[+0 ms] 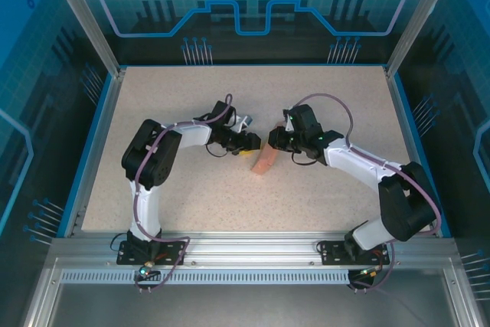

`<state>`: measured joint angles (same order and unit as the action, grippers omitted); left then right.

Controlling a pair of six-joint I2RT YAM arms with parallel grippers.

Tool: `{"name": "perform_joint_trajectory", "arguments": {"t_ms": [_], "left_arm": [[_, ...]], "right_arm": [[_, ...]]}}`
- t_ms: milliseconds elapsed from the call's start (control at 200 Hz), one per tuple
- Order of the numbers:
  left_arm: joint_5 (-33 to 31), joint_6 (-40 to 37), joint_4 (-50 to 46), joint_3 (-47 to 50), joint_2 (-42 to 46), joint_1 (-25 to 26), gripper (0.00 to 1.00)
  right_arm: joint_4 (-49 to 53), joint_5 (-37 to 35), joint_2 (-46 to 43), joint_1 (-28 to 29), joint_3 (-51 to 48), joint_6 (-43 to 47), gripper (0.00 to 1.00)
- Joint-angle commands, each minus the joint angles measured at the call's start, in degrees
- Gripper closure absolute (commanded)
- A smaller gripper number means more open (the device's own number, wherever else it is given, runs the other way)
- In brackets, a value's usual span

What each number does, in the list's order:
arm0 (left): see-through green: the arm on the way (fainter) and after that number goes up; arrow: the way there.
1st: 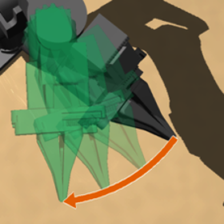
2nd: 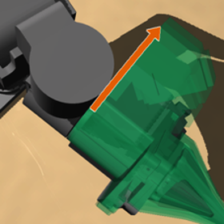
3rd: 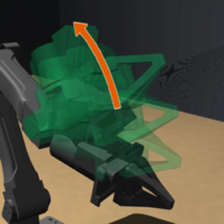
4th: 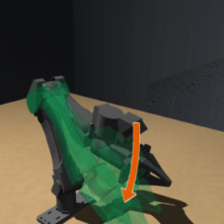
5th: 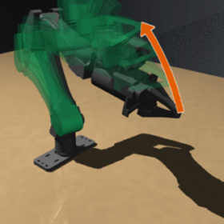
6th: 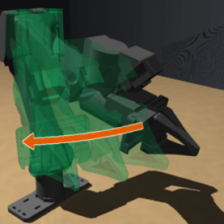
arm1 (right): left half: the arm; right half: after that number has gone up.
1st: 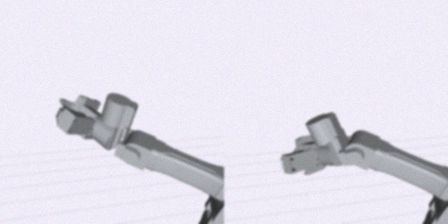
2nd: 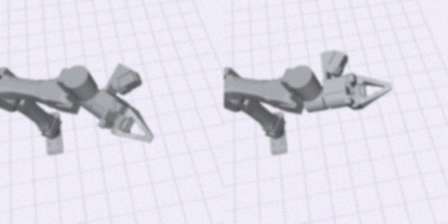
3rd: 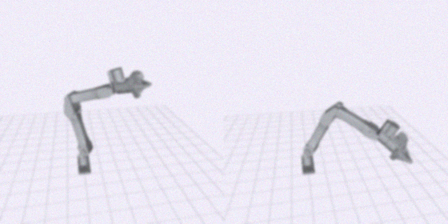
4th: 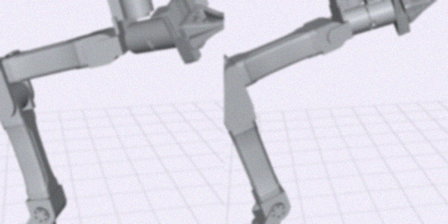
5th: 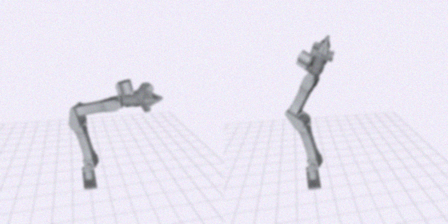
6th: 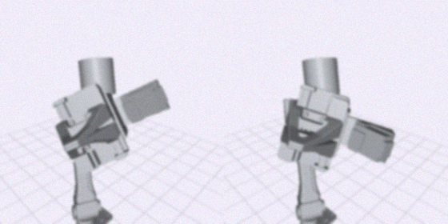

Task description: Fold the paper box

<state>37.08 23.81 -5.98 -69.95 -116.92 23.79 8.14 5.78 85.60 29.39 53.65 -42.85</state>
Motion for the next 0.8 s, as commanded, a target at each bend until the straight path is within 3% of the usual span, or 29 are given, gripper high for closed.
{"name": "perform_joint_trajectory", "arguments": {"t_ms": [0, 210, 405, 620, 795], "left_arm": [[-4.32, -2.35, -2.24, -0.36, 3.75, -0.88, 0.4], [-11.97, -3.12, 0.99, 6.7, 13.32, -1.04, 0.32], [-16.13, -2.1, 12.9, 21.75, 28.79, -0.11, 0.2], [-31.23, -11.39, 20.35, 32.66, 42.37, 11.08, 0.13], [-39.48, -17.19, 23.46, 33.25, 41.21, 17.57, 0.09]], "right_arm": [[4.96, -2.13, 2.33, 1.29, 0.45, 0.8, 0.84], [4.52, -2.45, 3.34, 1.6, 0.84, 0.32, 0.84], [4.08, -2.16, 4.26, 1.8, 1.24, 0.12, 0.84], [3.57, -1.83, 5.25, 1.93, 1.54, -0.39, 0.84], [3.37, -1.57, 5.72, 2.05, 1.81, -0.44, 0.84]]}}
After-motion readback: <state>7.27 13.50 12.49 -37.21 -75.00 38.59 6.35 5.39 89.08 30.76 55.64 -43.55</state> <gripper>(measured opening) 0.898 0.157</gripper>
